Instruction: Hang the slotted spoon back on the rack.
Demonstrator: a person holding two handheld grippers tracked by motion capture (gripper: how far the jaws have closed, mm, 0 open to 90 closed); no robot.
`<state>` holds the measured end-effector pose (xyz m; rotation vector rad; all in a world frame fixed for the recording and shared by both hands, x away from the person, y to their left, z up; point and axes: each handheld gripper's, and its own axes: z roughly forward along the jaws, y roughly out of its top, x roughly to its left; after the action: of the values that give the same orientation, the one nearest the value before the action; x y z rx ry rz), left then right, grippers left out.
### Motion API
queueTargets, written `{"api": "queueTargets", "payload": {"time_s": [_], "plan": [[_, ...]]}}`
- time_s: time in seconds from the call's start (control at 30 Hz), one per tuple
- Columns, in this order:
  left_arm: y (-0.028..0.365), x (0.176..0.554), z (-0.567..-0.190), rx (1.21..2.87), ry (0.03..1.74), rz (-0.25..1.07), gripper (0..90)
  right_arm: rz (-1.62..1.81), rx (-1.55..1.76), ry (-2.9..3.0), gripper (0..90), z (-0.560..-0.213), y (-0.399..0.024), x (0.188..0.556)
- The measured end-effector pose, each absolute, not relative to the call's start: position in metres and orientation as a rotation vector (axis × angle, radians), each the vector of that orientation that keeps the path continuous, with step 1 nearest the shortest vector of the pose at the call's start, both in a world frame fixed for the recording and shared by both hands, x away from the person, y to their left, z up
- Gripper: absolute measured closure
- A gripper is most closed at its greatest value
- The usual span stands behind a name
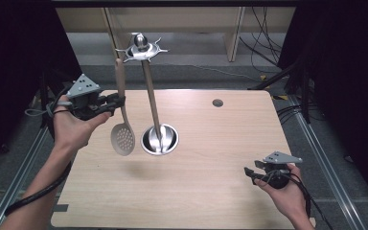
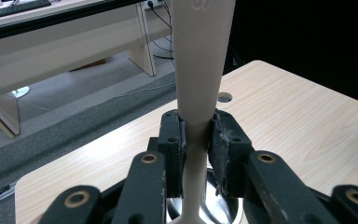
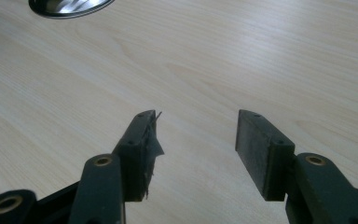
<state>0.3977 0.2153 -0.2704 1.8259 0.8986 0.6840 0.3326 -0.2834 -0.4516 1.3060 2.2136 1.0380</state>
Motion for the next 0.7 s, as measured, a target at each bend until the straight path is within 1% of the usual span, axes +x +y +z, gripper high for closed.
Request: {"api": "queueTargets", "payload": {"time_s": [0.7], "plan": [[0.2126,0.4034,-0.2637,1.847,0.908,0.673,74.2,1.031,1.308,2.216,48.7,-0.4516,-0.2836,0.3323]]}}
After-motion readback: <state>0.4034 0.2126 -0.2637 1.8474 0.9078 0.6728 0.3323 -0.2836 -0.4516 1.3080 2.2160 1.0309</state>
